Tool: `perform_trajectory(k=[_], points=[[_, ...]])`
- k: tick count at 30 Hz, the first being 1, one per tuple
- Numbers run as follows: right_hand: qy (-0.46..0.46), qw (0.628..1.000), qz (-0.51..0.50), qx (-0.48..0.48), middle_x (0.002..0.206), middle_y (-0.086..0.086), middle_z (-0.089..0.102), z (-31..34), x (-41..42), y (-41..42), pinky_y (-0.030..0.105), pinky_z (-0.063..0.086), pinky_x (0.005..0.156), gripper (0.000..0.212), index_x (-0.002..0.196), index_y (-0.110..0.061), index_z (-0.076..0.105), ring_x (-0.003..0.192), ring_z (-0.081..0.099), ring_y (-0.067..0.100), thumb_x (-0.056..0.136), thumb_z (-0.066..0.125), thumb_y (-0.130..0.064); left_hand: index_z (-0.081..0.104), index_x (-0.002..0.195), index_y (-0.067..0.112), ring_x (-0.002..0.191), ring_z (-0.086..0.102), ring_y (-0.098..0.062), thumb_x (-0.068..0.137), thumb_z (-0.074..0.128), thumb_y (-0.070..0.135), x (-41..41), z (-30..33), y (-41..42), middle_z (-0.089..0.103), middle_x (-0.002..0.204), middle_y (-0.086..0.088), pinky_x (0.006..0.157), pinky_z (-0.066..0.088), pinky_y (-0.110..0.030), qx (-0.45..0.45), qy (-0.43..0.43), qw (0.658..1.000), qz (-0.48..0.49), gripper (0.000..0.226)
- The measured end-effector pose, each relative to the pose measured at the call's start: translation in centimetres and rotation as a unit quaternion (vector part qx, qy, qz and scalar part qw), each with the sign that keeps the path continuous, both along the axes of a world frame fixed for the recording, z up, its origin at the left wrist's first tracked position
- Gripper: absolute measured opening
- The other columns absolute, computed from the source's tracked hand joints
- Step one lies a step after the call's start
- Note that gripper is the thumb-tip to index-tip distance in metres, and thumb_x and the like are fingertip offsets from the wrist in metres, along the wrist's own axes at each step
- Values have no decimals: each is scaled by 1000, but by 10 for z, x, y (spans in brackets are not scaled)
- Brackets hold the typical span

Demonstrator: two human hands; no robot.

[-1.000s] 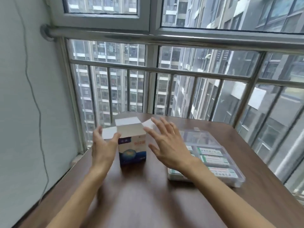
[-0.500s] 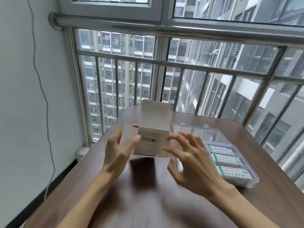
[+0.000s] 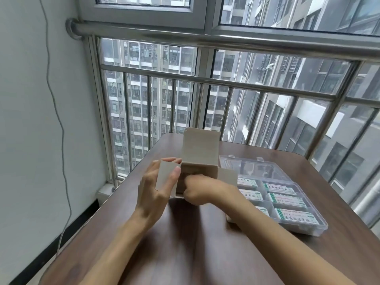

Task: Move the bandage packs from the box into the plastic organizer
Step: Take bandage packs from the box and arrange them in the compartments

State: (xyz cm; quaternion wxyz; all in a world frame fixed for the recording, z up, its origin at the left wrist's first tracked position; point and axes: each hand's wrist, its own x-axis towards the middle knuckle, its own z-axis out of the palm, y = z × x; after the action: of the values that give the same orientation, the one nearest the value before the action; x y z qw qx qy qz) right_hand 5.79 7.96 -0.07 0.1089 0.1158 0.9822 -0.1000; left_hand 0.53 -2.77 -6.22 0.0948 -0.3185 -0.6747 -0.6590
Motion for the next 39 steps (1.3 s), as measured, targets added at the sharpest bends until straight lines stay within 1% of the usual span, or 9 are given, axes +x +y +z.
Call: perform_trajectory(k=[7, 11, 13, 19, 25, 28, 32, 35, 39], points=[[-44, 999, 0, 6, 125, 21, 55, 4, -3, 3, 31, 43, 87, 31, 120, 1, 55, 114, 52, 33, 94, 40, -7, 63, 99, 50, 110, 58, -3, 82, 51, 55, -4, -4, 3, 61, 113, 16, 97, 47, -42, -8, 10, 1000, 0, 22], [-46, 998, 34, -7, 117, 24, 58, 7, 3, 5, 29, 39, 74, 25, 104, 2, 57, 96, 52, 32, 94, 37, -8, 60, 105, 47, 113, 56, -3, 82, 49, 57, -6, -4, 4, 62, 116, 13, 100, 44, -42, -11, 1, 1000, 3, 28], [-29, 998, 46, -23, 113, 23, 58, 6, 5, 9, 32, 43, 78, 19, 94, -3, 53, 97, 53, 34, 94, 35, -11, 59, 103, 51, 113, 56, -3, 82, 48, 58, -6, -3, 4, 62, 116, 14, 101, 44, -40, -11, -2, 1000, 7, 25], [8, 990, 67, -120, 69, 0, 40, 19, 23, 11, 28, 32, 63, 33, 62, -17, 38, 71, 40, 19, 95, 33, -22, 54, 103, 66, 109, 59, -10, 82, 47, 62, -7, -3, 4, 64, 109, 6, 99, 44, -43, -10, -13, 1000, 6, 23], [68, 986, 153, 0, 97, 15, 55, 5, 36, 11, 38, 42, 83, 26, 78, -8, 54, 93, 49, 28, 91, 47, -28, 58, 101, 58, 116, 54, -6, 83, 45, 59, -5, -1, 4, 61, 113, 23, 100, 43, -39, -16, 1, 1000, 25, 22], [142, 974, 172, 47, 89, 8, 61, -1, 38, 15, 38, 44, 73, 23, 80, -13, 57, 84, 52, 29, 92, 51, -31, 60, 105, 51, 116, 53, -5, 80, 44, 62, -8, -2, 5, 61, 113, 19, 103, 41, -39, -13, -31, 999, 30, 32], [218, 960, 170, 51, 67, 9, 54, 4, 40, 22, 37, 40, 61, 32, 68, -10, 55, 68, 37, 28, 90, 55, -34, 66, 114, 42, 115, 56, -13, 82, 47, 64, -12, -6, 5, 64, 113, 9, 99, 43, -47, -4, -57, 998, 7, 43], [226, 953, 202, 26, 63, 16, 40, 13, 42, 26, 33, 34, 56, 38, 65, -3, 58, 66, 28, 27, 87, 61, -33, 68, 111, 40, 110, 59, -12, 78, 49, 67, -11, -4, 6, 63, 109, 9, 98, 44, -47, 1, -76, 997, 14, 46], [208, 956, 203, -43, 61, 16, 35, 27, 43, 33, 31, 26, 50, 38, 53, -11, 53, 58, 24, 19, 84, 68, -26, 66, 112, 45, 113, 58, -12, 80, 49, 67, -13, -2, 5, 66, 113, 8, 101, 42, -47, -8, -91, 996, 7, 42]])
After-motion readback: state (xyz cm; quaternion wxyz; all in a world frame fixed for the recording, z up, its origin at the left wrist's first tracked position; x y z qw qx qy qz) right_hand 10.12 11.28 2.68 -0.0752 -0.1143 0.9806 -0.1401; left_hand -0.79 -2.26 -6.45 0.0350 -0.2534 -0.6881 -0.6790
